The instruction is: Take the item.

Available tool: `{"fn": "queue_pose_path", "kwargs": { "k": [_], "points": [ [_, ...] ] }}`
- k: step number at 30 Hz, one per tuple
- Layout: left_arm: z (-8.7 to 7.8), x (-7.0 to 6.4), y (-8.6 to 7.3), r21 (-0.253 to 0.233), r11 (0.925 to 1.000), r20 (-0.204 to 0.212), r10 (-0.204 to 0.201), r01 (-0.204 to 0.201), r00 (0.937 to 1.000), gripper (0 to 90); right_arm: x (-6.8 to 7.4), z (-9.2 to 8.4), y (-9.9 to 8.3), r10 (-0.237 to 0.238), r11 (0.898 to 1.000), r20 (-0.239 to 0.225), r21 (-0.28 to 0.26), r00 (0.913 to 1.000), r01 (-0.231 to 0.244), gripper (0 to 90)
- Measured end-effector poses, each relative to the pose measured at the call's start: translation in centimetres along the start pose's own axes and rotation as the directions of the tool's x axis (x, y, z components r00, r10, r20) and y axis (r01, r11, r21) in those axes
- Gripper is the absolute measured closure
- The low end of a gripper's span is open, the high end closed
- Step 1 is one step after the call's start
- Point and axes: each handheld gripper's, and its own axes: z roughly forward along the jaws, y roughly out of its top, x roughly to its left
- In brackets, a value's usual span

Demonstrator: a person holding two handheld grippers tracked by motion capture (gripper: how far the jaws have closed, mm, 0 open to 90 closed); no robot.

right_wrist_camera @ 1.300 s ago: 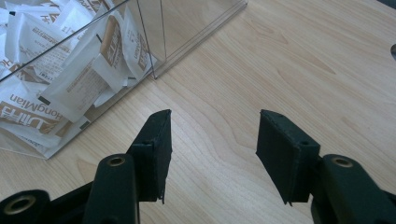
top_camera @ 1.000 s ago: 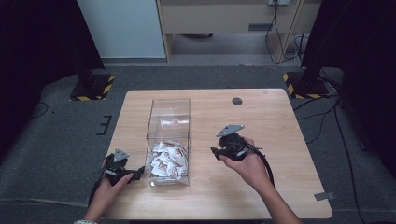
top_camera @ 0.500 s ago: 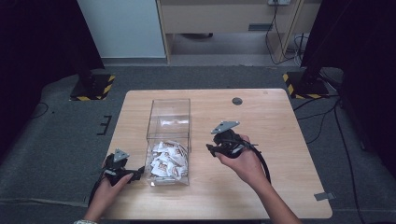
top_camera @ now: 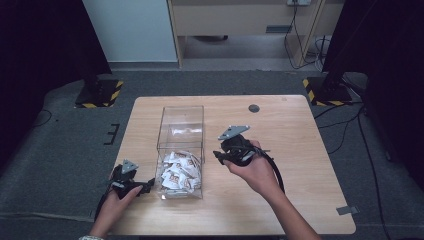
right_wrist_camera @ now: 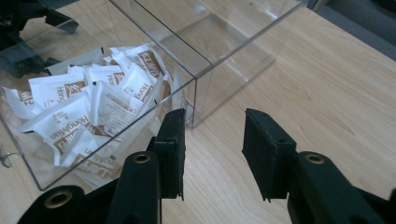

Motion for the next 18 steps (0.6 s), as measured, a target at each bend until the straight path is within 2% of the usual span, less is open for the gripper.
{"fn": "queue_pose_path", "kwargs": {
  "k": [4,10,18],
  "points": [
    [0.0,0.0,0.0,0.0,1.0,0.0,0.0,0.0,1.0,0.0,0.7,0.1,0.7,-0.025,1.0,-0.009,0.006,0.9997,0.025,59.2],
    [0.0,0.0,0.0,0.0,1.0,0.0,0.0,0.0,1.0,0.0,1.2,0.3,1.4,-0.03,1.0,-0.028,-0.004,0.9992,0.029,59.2],
    [0.0,0.0,0.0,-0.001,1.0,0.002,0.001,-0.001,1.0,0.0,1.6,0.5,2.0,-0.032,0.999,-0.032,-0.003,0.999,0.032,60.5]
  ]
}}
